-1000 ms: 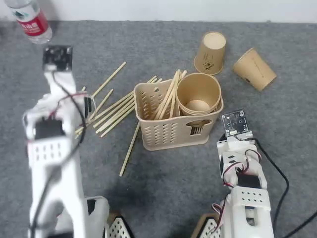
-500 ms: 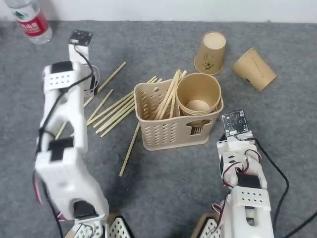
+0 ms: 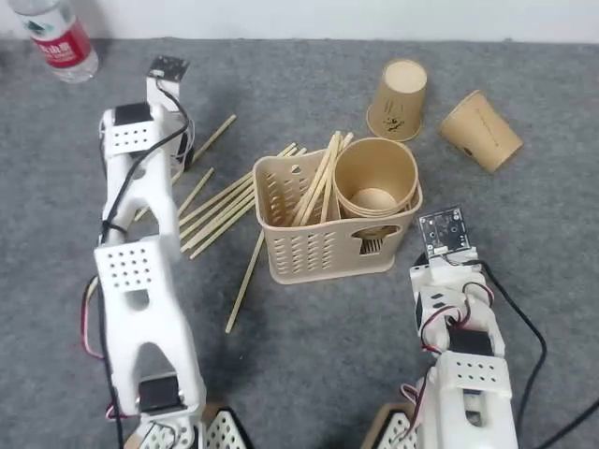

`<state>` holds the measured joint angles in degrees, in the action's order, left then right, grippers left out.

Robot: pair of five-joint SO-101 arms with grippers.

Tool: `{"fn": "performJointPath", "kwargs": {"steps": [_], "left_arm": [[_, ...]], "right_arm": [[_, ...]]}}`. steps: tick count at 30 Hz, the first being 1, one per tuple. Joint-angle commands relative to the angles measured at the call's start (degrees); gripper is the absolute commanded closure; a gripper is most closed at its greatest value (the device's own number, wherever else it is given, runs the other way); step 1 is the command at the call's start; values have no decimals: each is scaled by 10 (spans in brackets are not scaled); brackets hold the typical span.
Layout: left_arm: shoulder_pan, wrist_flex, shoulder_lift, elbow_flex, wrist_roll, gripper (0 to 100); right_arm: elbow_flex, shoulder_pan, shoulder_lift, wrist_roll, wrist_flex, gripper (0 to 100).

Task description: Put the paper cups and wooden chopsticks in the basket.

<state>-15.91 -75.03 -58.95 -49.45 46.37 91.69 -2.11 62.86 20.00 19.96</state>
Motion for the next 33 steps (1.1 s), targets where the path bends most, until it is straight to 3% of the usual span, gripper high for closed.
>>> {"fn": "performJointPath", "kwargs": {"steps": [1, 9, 17, 21, 27, 33], "left_arm": [[2, -89, -72, -140, 14, 880], [4, -253, -173, -359, 62, 885], [4, -255, -226, -393, 79, 886], [4, -256, -227, -391, 112, 988], [4, -258, -225, -391, 114, 990], [4, -258, -149, -352, 98, 991]], "right_arm": [[-2, 1, 8, 7, -12, 983], [-2, 1, 8, 7, -12, 983], [-2, 1, 8, 7, -12, 983], [-2, 1, 8, 7, -12, 983], [-2, 2, 8, 7, -12, 983], [-2, 2, 8, 7, -12, 983]]}}
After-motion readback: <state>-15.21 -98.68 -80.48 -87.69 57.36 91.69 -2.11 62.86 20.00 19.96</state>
